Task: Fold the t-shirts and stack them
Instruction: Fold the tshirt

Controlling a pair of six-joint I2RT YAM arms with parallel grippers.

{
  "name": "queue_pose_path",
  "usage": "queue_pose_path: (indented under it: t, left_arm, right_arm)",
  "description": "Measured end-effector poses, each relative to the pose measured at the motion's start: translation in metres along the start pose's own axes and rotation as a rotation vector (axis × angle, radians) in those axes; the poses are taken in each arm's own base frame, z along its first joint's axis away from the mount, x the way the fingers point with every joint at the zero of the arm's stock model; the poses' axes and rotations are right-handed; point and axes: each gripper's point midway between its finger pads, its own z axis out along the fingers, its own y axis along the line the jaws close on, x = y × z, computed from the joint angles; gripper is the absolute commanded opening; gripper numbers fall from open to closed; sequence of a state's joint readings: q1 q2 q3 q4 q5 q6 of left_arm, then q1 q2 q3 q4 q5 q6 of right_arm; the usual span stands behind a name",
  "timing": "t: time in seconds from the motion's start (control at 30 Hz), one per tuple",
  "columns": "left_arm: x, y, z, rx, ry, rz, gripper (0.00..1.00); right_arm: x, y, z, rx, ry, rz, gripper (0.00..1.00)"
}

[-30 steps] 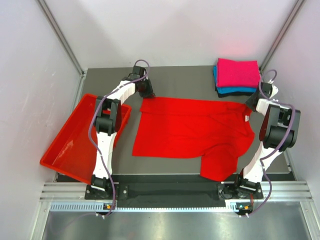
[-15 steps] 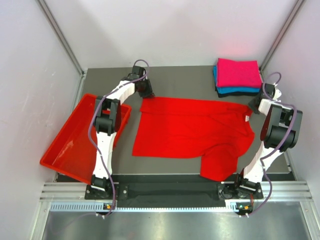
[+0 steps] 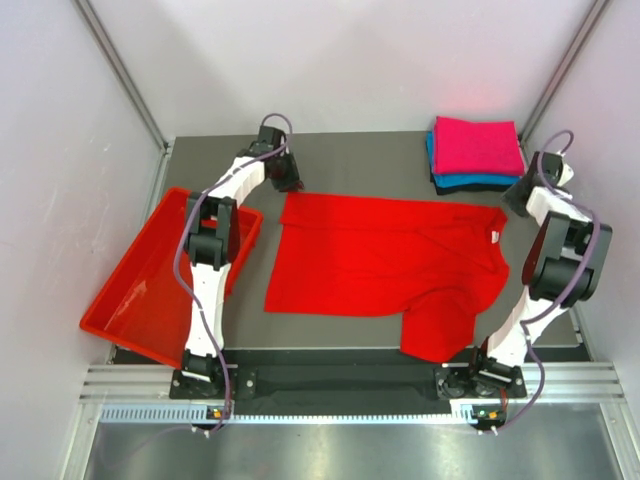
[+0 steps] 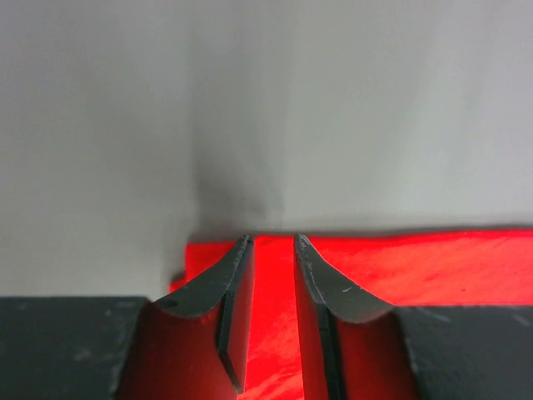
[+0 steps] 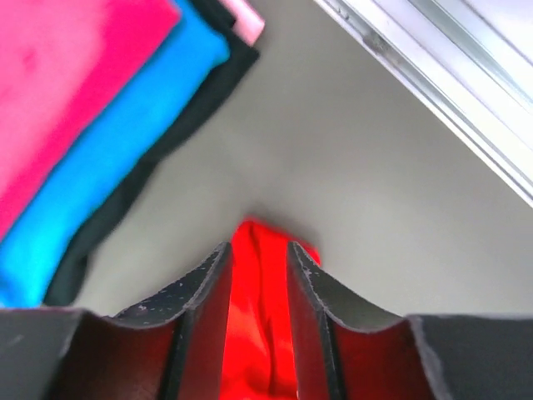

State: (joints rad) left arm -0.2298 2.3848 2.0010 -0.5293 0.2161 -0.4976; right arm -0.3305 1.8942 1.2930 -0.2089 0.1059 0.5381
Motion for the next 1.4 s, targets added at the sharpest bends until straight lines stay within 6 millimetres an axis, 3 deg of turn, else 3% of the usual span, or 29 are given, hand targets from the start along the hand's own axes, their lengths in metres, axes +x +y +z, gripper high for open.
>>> queue_pose_path:
  t: [0.13, 0.27, 0.4, 0.53, 0.67, 0.83, 1.4]
  left_arm:
    - [-0.019, -0.008, -0.019, 0.032, -0.033, 0.009, 0.31]
    - [-0.025, -0.035, -0.066, 0.124, -0.057, 0.034, 0.31]
    - [-0.002, -0.067, -0.118, 0.246, -0.050, 0.081, 0.31]
    - [0.042, -0.085, -0.157, 0.349, 0.011, 0.121, 0.33]
    - [0.073, -0.080, -0.168, 0.377, 0.065, 0.125, 0.33]
    - [0.094, -0.076, -0.173, 0.411, 0.105, 0.100, 0.32]
    - [0.108, -0.066, -0.163, 0.401, 0.125, 0.084, 0.31]
  right_arm:
    - [-0.004, 0.012, -0.044, -0.028, 0.015, -0.081, 0.36]
    - [0.006, 0.045, -0.093, -0.119, 0.022, -0.198, 0.36]
    - [0.031, 0.071, -0.111, -0.223, 0.082, -0.307, 0.37]
    - [0.060, 0.065, -0.099, -0.250, 0.194, -0.396, 0.39]
    - [0.081, 0.053, -0.081, -0.233, 0.279, -0.442, 0.40]
    - [0.102, 0.045, -0.068, -0.231, 0.357, -0.473, 0.41]
    - [0.114, 0.034, -0.061, -0.249, 0.410, -0.515, 0.38]
